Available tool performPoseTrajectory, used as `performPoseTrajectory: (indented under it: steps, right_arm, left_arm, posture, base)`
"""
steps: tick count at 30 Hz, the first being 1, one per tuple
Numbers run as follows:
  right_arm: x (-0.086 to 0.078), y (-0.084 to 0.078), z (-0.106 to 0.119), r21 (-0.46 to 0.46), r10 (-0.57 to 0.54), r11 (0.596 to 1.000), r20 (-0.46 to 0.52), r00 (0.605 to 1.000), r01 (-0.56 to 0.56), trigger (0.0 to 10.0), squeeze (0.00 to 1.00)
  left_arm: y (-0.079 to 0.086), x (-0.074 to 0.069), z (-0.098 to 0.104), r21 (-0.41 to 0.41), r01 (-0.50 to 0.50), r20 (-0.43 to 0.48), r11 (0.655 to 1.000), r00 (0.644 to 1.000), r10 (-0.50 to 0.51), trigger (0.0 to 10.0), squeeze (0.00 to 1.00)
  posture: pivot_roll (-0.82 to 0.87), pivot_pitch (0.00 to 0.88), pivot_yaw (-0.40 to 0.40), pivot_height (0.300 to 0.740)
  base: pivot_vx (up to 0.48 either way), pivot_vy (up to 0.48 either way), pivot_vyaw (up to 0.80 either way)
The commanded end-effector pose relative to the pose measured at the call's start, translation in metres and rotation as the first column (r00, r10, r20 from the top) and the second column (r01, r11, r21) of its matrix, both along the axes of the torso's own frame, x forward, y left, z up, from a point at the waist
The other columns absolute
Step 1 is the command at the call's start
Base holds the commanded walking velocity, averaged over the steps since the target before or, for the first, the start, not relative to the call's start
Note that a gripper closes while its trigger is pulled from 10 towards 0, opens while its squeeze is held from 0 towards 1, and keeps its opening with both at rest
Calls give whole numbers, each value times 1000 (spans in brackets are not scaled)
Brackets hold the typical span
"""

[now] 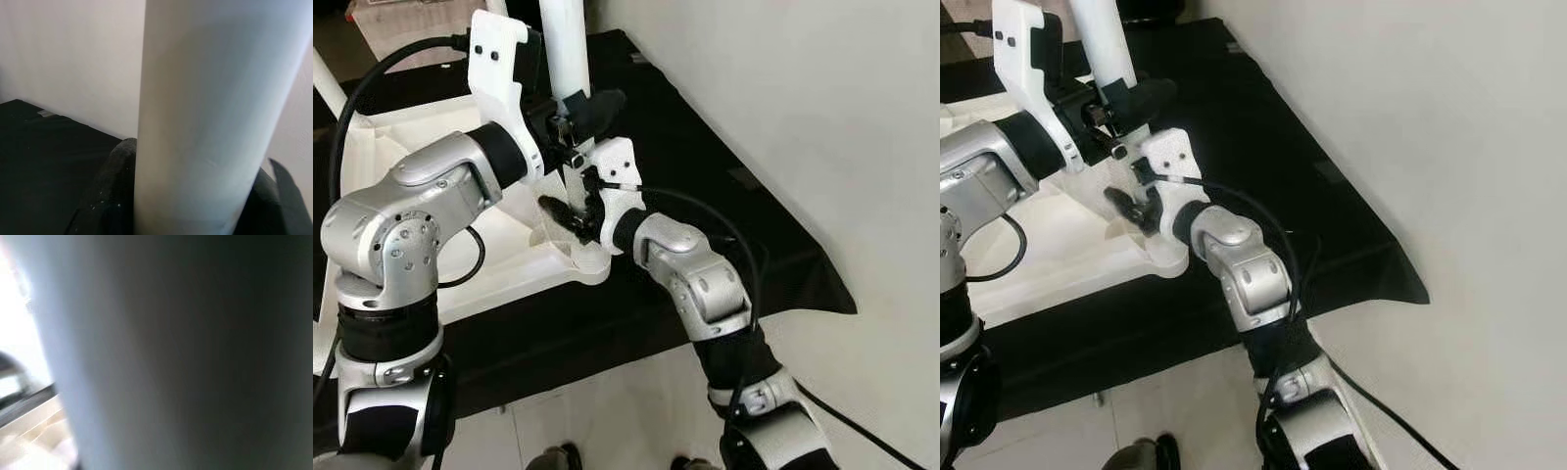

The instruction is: Building children table

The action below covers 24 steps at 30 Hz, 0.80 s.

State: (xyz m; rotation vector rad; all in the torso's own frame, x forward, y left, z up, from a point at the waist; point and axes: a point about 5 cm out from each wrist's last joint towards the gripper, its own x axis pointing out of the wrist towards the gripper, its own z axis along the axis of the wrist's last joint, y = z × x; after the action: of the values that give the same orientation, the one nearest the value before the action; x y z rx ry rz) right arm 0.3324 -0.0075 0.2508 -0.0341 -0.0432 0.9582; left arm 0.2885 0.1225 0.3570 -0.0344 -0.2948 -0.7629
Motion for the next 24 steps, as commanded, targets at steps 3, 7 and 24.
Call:
performPoseTrajectory:
  steps: [3,7,24]
  right_arm:
    - [-4,7,19,-13,253,967,91,963,-253,10000,1000]
    - [-6,5,24,-54,401,916,109,910,-398,10000,1000]
    - [11,-4,31,-223,719,688,80,691,-690,2667,0]
  left_arm:
    - [-7,-4,-2,9,65,-12,998,998,-65,0,0]
    - [-7,-4,-1,7,66,-11,998,998,-66,0,0]
    - [-7,-10,3,10,67,-19,998,998,-67,0,0]
  posture:
    - [58,172,-18,740]
    - [64,174,-15,740]
    - [119,241,-24,740]
  base:
    - [0,0,0]
    - [0,0,0]
    - [0,0,0]
